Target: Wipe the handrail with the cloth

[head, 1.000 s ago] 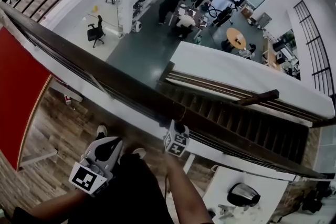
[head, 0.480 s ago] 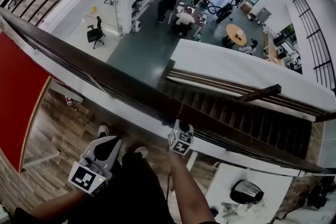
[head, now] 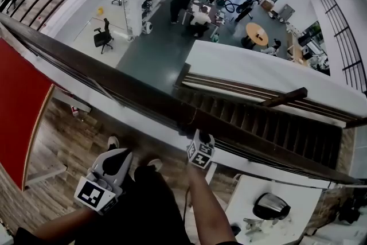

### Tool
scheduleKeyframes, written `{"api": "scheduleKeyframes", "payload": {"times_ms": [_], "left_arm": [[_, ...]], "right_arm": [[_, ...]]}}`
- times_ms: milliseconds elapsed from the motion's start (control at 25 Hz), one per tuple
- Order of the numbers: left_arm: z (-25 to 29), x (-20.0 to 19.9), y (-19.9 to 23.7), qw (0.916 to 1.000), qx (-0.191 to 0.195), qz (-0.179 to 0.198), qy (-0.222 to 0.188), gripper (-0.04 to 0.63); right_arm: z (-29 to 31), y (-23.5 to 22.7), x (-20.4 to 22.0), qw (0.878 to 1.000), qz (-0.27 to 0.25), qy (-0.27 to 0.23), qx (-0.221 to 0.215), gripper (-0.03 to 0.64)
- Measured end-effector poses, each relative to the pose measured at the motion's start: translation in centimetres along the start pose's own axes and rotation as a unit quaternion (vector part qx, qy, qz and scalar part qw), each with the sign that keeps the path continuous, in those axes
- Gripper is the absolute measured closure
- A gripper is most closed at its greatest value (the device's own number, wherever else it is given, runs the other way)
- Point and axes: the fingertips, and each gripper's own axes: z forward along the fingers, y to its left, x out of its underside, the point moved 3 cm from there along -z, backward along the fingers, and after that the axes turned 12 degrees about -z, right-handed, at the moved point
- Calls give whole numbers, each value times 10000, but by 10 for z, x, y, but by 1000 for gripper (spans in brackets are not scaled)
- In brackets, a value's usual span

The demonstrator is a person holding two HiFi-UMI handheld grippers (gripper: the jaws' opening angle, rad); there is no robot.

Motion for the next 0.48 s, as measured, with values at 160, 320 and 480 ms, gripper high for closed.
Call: {"api": "scheduleKeyframes", "payload": {"times_ms": [160,320,480], "left_arm": [[0,5,-1,10000,35,-7,24,595],[1,12,-4,9999,65,25,100,595],[4,12,-11,9999,111,9,122,595]], "right_arm": [[-3,-6,6,10000,10,7,40,525],[-5,-13,10,10000,-40,11,86,525],[-10,-20,10,9991,-411,63,78,523]]}}
